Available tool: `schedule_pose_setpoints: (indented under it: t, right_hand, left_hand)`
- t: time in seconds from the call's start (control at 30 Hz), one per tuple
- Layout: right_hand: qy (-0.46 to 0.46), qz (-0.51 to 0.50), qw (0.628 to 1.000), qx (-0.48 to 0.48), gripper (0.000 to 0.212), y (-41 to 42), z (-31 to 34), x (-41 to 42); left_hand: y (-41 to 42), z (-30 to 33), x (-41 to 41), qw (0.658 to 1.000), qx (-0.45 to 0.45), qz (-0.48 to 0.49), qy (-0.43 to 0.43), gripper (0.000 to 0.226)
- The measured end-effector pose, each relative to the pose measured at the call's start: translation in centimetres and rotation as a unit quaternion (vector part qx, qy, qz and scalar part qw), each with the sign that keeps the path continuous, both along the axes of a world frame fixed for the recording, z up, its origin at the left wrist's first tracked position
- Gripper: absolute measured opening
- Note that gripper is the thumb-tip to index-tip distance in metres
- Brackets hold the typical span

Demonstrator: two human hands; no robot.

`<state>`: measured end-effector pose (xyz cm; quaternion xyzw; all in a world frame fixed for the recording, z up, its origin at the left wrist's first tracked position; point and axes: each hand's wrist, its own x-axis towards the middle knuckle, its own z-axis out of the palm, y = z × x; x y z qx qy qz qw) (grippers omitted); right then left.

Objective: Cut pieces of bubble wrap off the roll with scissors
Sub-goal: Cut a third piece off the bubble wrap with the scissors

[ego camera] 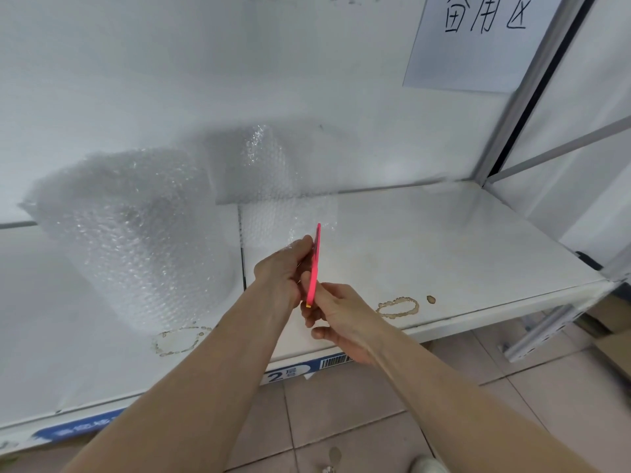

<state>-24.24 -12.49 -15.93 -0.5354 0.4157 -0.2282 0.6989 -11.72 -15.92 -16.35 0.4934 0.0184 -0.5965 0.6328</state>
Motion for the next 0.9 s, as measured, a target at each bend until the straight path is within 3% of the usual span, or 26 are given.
schedule_pose_setpoints:
  t: [0.33, 0.43, 0.6, 0.73, 0.9]
  right_hand:
    - [-0.012, -0.027, 1.0, -0.008, 0.041, -0.6, 0.4, -0.2]
    - [-0.009, -0.028, 0.999, -0.012, 0.041, -0.5, 0.3, -0.2]
    - [-0.006, -0.024, 0.999, -0.022, 0.042, -0.3, 0.1, -0.1]
    - [-0.003, -0.026, 0.999, -0.026, 0.044, -0.4, 0.0, -0.1]
    - [0.0, -0.03, 0.999, -0.026, 0.043, -0.6, 0.2, -0.1]
  left_hand:
    - [0.6, 0.8, -0.7, 0.996, 0.033, -0.037, -0.071, 0.018]
    - [0.4, 1.0, -0.5, 0.998, 0.015, -0.03, -0.053, 0.012]
    - [0.5, 1.6, -0.8, 0.999, -0.03, -0.012, 0.029, 0.031]
    - [-0.1, 0.8, -0.4, 0.998, -0.042, 0.002, 0.054, 0.03]
    - [-0.3, 0.2, -0.5, 0.999, -0.038, 0.012, 0.015, 0.028]
